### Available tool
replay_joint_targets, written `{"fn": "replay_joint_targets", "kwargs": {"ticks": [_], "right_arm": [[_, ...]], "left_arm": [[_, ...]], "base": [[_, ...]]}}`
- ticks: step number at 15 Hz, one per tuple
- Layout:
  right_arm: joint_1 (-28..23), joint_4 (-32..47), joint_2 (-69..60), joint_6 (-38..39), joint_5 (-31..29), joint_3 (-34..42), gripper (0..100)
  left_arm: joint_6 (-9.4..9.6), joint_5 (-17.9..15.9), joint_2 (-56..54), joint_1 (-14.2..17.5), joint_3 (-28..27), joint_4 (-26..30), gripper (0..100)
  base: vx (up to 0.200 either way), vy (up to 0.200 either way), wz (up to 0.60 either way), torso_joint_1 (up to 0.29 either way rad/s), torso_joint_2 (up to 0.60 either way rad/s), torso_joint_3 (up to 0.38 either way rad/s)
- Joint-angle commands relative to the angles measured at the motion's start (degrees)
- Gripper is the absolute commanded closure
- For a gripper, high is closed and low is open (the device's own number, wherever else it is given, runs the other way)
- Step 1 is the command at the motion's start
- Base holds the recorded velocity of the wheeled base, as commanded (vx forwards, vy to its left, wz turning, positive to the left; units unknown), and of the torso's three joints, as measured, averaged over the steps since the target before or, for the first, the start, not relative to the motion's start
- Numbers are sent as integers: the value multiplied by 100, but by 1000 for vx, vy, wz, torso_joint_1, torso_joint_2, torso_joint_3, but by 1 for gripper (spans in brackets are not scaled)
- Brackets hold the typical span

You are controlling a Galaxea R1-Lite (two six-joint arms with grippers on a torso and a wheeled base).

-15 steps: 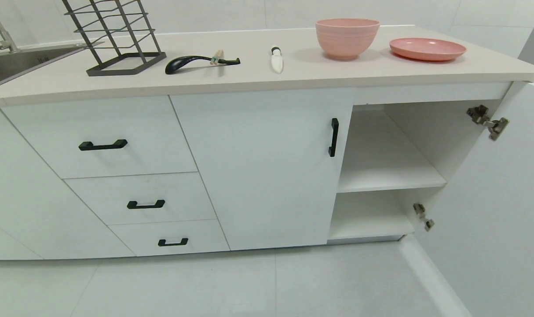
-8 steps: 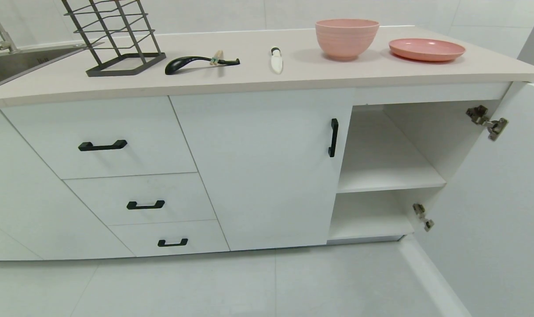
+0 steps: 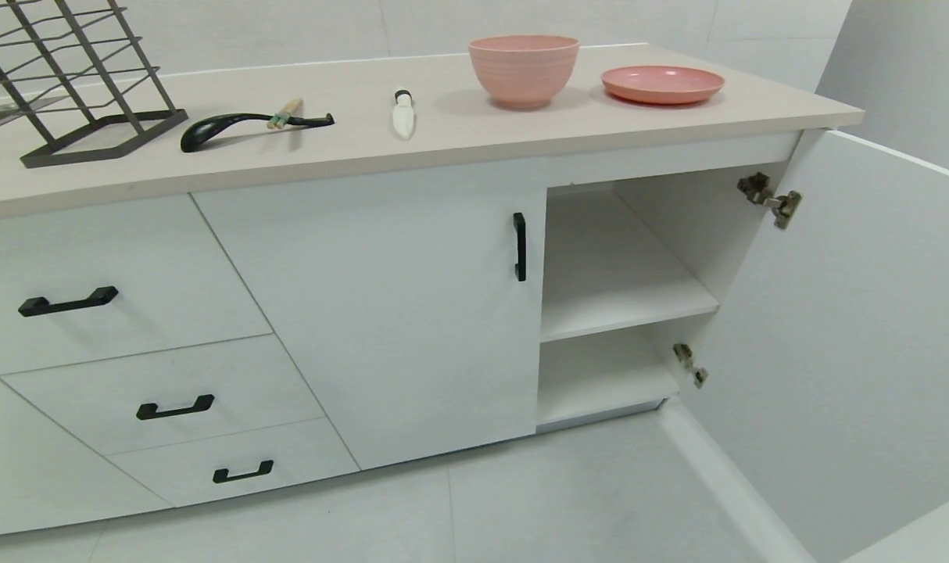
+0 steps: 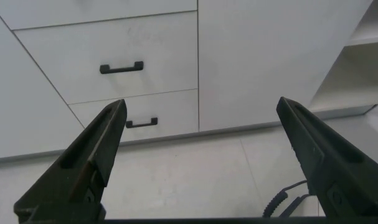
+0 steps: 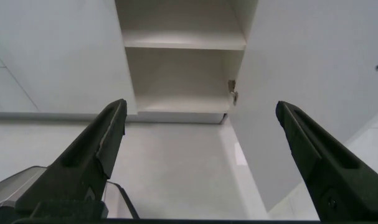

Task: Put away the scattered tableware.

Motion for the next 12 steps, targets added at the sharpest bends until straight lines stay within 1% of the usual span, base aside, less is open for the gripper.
{"fn": "replay_joint_targets", "kwargs": {"ticks": [1, 4, 7, 12], "right_arm": [[-2, -1, -2, -4, 6, 0, 0], [-2, -1, -2, -13, 6, 0, 0], [-2, -1, -2, -4, -2, 0, 0], [-2, -1, -2, -13, 6, 0, 0]], "left_arm": [[4, -7, 13, 4, 0, -4, 0], [4, -7, 13, 4, 0, -4, 0], [30, -16, 13, 4, 0, -4, 0], [39, -16, 13, 4, 0, 4, 0]], "base": [[0, 0, 0, 0, 0, 0], [0, 0, 0, 0, 0, 0], [200, -200, 0, 4, 1, 4], [0, 0, 0, 0, 0, 0]]}}
